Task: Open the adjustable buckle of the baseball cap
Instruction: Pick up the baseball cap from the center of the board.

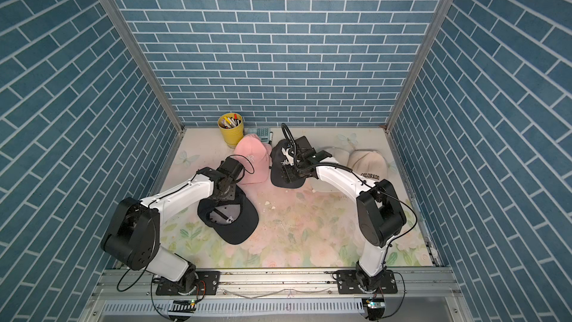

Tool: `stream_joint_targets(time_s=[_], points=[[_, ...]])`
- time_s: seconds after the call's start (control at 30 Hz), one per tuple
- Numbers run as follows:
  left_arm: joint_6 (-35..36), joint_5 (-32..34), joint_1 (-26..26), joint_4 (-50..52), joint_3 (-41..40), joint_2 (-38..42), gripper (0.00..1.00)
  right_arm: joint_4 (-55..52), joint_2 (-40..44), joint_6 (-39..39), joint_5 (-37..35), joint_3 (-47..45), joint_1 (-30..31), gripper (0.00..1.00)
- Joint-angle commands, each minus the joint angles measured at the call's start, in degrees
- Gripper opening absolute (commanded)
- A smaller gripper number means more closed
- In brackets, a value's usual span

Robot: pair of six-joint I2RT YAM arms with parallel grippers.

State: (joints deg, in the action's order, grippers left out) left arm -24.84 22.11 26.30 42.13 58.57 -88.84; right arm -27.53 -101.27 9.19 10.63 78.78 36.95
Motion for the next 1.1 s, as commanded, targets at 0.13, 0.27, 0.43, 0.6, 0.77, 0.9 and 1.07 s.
stream_joint_targets(time_s=[0.13, 0.27, 0.43, 0.6, 0.77, 0.9, 1.07], points=[[-0.9, -0.2, 3.3, 5.9, 6.2, 5.8, 0.00, 2.0, 0.8, -2.2, 3.2, 2.2, -0.4, 0.70], [-0.1, -1.8, 6.6, 7.2, 10.0, 9.6, 0.00, 2.2, 2.0, -4.4, 4.6, 3.3, -0.4, 0.70], [2.6, -3.5, 11.7, 4.8, 17.4, 13.1, 0.00, 6.6, 8.2, -8.9, 6.7, 0.9, -0.4, 0.70], [5.1, -3.4, 17.1, 0.2, 25.2, 11.3, 0.00, 8.5, 16.9, -15.6, 7.3, -4.0, -0.4, 0.71], [8.0, -5.8, 18.6, -6.3, 28.7, 11.1, 0.00, 14.4, 24.9, -15.0, 6.1, -9.2, -0.4, 0.73], [12.5, -9.0, 18.6, -16.9, 26.8, 12.7, 0.00, 19.8, 28.0, -14.6, 0.1, -13.0, -0.4, 0.74], [16.1, -16.1, 18.6, -28.1, 24.8, 12.6, 0.00, 24.7, 27.5, -14.9, -4.6, -14.8, -0.4, 0.74]])
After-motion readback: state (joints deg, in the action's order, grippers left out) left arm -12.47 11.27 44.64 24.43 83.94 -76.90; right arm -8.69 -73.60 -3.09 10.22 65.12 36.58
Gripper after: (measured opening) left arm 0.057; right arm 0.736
